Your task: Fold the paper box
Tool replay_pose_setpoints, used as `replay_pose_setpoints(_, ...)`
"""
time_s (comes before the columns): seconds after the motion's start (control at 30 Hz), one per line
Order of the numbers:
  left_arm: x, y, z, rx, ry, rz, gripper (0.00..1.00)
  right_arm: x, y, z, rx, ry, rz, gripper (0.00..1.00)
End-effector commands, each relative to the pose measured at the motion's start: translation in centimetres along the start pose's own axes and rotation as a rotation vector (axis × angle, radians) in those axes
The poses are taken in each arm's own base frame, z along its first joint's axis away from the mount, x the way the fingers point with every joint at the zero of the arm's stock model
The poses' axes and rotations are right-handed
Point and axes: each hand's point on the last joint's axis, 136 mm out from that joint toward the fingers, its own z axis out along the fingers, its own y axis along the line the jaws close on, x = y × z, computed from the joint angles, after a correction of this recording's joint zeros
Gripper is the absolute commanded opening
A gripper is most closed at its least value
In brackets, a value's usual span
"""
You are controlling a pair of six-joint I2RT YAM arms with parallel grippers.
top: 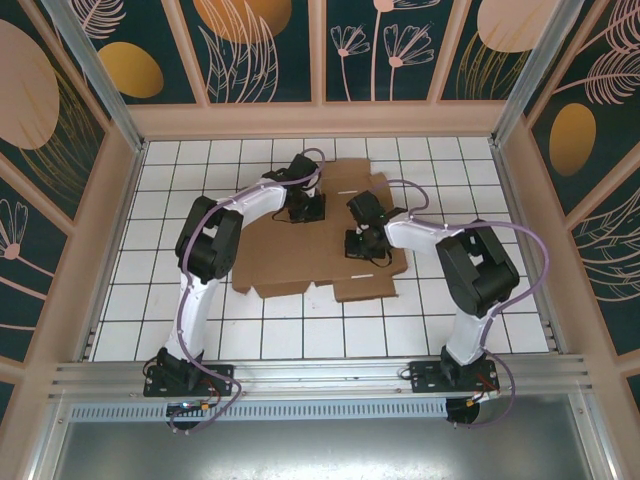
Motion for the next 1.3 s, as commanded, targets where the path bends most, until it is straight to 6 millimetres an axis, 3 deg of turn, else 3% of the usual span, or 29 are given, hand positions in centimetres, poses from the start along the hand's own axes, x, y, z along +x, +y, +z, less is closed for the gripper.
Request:
replay_pose_setpoints(0.0,-1.3,-2.4,-2.7,0.044,-0.063,0.067,0.0,-2.5,2.3,-4.5,-0.146,-0.12,-0.003,0.17)
replay_pose_setpoints(0.03,-1.5,-2.8,-3.5,0.053,-0.074,0.076,0.0,-3.2,3.1,-5.9,-0.18,-0.162,-0.028,0.23)
replay_pose_setpoints(0.1,-1.3,-3.0,-4.7,0.062,-0.09,0.084,0.0,-5.1,2.0,-7.6,-0.18,-0.218,-0.024,0.38)
replay_pose_setpoints(0.13,-1.2,-2.7,-5.4,0.063,-0.104,0.075,0.0,-5.8,1.3,-8.1,-0.16,-0.235,-0.022,0.39)
replay_pose_setpoints(0.3,0.1,1.2,-7.2,0.117,-0.125,-0.059,0.0,-8.4,-4.9,-9.0,-0.042,-0.282,0.04,0.58)
replay_pose_setpoints(0.4,2.1,3.2,-6.5,0.107,-0.08,-0.084,0.0,-10.3,-8.0,-9.2,-0.106,-0.321,0.139,0.99)
replay_pose_setpoints(0.6,4.8,6.0,-4.6,0.093,-0.017,-0.164,0.0,-11.6,-9.6,-7.4,-0.147,-0.306,0.094,0.97)
replay_pose_setpoints(0.9,6.8,7.6,-3.1,0.069,0.039,-0.188,0.0,-6.9,-11.0,-3.3,-0.226,-0.141,0.174,0.86)
replay_pose_setpoints(1.13,7.4,8.2,-2.5,0.058,0.066,-0.169,0.0,-4.8,-9.5,-2.5,-0.348,-0.081,0.201,0.78)
replay_pose_setpoints(1.27,7.4,8.1,-2.5,0.069,0.072,-0.163,0.0,-4.3,-9.1,-2.4,-0.372,-0.06,0.207,0.67)
